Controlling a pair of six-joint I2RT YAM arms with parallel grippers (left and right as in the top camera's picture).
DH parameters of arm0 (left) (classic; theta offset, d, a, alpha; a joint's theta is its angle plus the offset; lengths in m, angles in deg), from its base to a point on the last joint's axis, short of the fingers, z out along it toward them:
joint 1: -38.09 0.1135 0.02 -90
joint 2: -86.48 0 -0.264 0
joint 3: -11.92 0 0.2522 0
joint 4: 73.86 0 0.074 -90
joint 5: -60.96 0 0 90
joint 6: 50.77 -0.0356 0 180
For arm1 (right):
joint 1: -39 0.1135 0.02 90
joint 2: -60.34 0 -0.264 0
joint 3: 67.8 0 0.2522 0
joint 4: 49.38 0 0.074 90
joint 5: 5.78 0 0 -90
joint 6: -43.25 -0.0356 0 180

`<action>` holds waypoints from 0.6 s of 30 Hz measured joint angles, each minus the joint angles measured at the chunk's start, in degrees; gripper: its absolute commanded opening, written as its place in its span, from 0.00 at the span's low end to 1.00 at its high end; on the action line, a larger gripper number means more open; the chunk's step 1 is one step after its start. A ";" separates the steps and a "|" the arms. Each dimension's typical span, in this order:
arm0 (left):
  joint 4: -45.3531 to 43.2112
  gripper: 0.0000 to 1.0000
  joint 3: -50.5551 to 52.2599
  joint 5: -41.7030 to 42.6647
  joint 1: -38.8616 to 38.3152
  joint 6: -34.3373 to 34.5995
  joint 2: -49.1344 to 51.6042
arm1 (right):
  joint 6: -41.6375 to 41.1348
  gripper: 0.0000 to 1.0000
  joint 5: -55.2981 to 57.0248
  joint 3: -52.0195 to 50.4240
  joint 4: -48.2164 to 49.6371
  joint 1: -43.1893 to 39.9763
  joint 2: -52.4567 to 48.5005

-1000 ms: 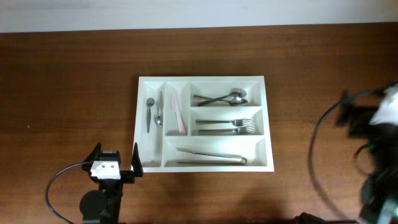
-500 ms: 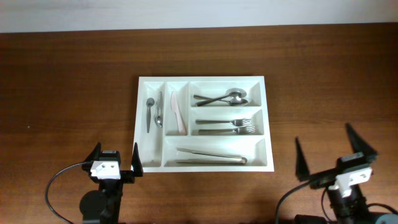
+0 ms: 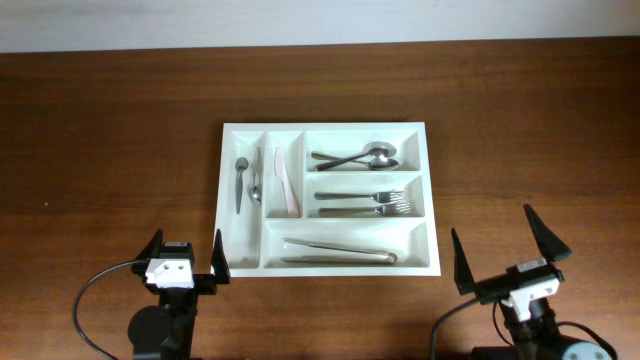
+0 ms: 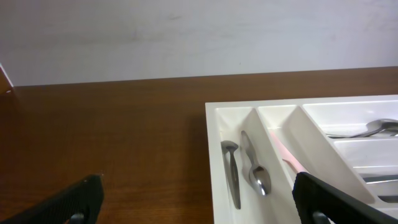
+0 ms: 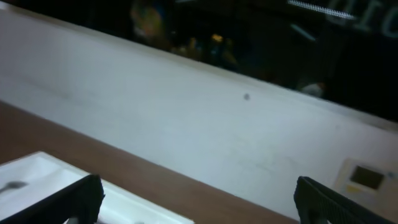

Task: Pack container

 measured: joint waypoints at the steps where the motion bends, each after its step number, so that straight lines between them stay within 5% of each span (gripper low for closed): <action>1: -0.02 0.99 0.00 0.02 0.00 0.00 0.00 | 0.04 0.99 1.29 -1.03 0.63 0.11 0.00; 18: 0.00 0.99 0.00 0.02 0.00 0.00 0.00 | 0.02 0.99 10.54 -14.38 5.05 0.15 0.00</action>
